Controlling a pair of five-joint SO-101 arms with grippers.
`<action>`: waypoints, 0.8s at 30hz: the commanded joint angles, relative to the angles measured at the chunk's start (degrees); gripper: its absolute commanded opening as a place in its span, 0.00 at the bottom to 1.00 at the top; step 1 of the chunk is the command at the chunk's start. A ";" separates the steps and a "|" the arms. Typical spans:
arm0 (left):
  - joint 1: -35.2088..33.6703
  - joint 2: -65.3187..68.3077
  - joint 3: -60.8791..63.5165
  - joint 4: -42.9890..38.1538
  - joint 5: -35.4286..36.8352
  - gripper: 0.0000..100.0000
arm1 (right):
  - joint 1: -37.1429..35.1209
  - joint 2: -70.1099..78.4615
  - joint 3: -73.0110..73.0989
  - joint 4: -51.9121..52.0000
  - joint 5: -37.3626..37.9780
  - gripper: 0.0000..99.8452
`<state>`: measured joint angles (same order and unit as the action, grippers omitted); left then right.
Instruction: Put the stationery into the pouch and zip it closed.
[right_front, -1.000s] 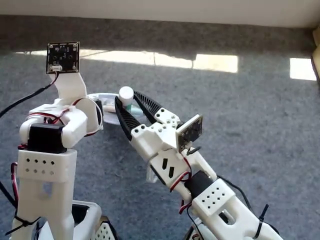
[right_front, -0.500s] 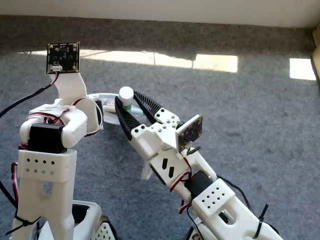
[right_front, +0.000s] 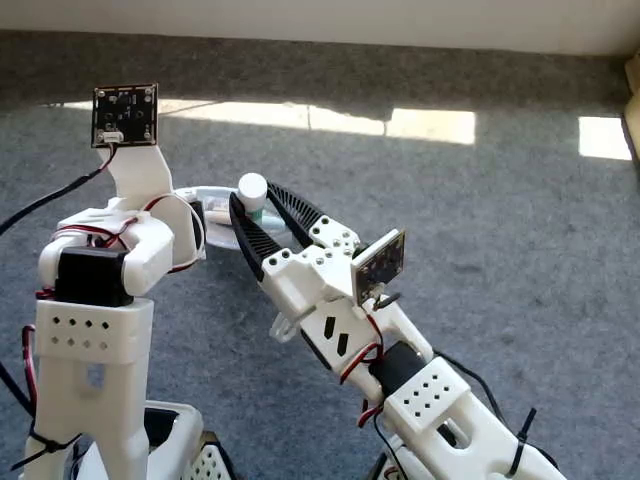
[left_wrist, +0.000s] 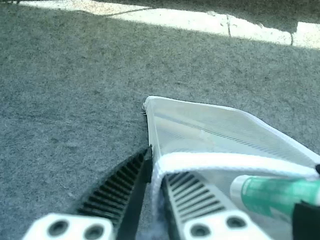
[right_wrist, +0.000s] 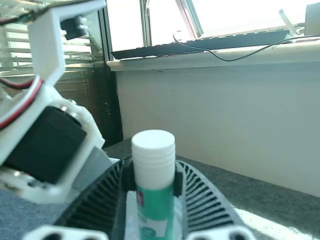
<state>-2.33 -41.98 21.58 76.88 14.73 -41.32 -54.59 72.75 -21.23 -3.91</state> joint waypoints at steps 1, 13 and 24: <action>-1.45 -1.01 -0.48 -0.35 -0.53 0.01 | 0.48 -0.31 0.48 -0.40 -0.44 0.11; -1.45 -0.92 -0.40 -0.18 -0.53 0.01 | 0.48 -0.48 -0.13 5.32 -0.53 0.13; -1.45 -0.84 -0.40 -0.18 -0.53 0.01 | 0.40 -0.48 -0.13 5.41 -0.53 0.13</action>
<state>-2.33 -41.98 21.58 76.88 14.73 -41.32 -54.68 72.75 -16.66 -3.82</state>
